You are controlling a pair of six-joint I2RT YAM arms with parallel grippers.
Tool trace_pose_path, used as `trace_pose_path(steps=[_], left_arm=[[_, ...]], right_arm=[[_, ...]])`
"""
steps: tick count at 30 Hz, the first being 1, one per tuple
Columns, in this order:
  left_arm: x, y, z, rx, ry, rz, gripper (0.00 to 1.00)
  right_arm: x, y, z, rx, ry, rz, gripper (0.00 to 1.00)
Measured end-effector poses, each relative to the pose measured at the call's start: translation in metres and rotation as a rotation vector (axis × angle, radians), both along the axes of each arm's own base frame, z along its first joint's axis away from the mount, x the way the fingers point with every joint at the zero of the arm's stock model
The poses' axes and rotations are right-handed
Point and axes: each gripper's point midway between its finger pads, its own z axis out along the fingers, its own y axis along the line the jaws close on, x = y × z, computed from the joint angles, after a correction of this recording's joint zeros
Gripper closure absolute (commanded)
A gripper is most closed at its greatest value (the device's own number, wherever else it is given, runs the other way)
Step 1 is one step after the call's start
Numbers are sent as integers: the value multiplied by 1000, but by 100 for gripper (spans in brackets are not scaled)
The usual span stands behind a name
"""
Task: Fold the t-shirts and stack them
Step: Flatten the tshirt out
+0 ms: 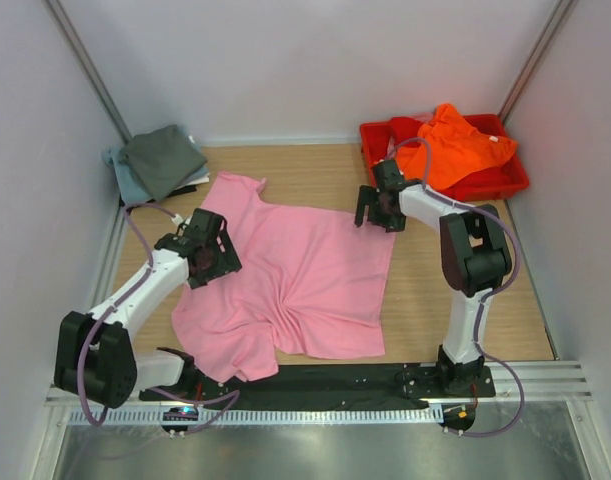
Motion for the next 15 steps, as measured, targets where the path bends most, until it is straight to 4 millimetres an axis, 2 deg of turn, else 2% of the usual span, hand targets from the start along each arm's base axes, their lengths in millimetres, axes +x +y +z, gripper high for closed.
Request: trace_pose_path(steps=[4,8,12,15], left_arm=[[2,0,-1,2,-1,-9,19],[2,0,-2,7,3,-15,20],[2,0,-2,7,4,-16,20],[3,1,1,12,-1,-13,16]], right_arm=[[23,-47,-5,-60,-10,-81,13],[22,-75,-9,-112,12,-103,15],[19,-79,-2,-122,3,-108,15],[6,-71,25,-111,-32,-91,14]])
